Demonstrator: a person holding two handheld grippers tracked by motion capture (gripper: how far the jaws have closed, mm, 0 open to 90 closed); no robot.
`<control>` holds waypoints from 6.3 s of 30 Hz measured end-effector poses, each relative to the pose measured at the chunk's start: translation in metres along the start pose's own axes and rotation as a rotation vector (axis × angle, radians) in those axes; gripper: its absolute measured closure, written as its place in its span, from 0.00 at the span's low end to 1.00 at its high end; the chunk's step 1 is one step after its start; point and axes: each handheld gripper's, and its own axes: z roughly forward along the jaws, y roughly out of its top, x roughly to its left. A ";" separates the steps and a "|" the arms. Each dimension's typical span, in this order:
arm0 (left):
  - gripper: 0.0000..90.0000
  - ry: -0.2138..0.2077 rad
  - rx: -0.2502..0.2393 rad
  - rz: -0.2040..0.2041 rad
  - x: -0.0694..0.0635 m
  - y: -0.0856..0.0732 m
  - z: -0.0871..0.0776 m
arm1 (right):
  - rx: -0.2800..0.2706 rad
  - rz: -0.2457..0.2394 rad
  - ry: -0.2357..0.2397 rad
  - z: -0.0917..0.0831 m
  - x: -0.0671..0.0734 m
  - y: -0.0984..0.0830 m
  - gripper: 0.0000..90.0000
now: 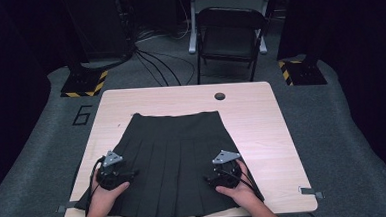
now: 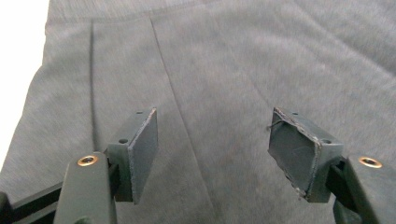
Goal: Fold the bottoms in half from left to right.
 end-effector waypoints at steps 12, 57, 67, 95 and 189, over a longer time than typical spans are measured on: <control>0.43 0.009 -0.022 -0.092 0.017 0.017 -0.009 | 0.000 0.000 0.001 0.000 0.000 0.000 0.15; 0.57 0.130 -0.053 -0.176 0.061 -0.016 -0.038 | 0.000 0.000 0.000 0.000 0.000 0.000 0.15; 0.58 0.139 -0.041 -0.194 0.067 -0.023 -0.034 | 0.000 0.000 0.001 0.000 0.000 0.000 0.15; 0.62 0.140 0.000 -0.233 0.077 -0.037 -0.019 | 0.000 0.000 0.001 0.000 0.000 0.000 0.15; 0.96 0.025 -0.099 -0.105 0.025 -0.002 -0.028 | 0.000 0.000 0.001 0.000 0.000 0.000 0.15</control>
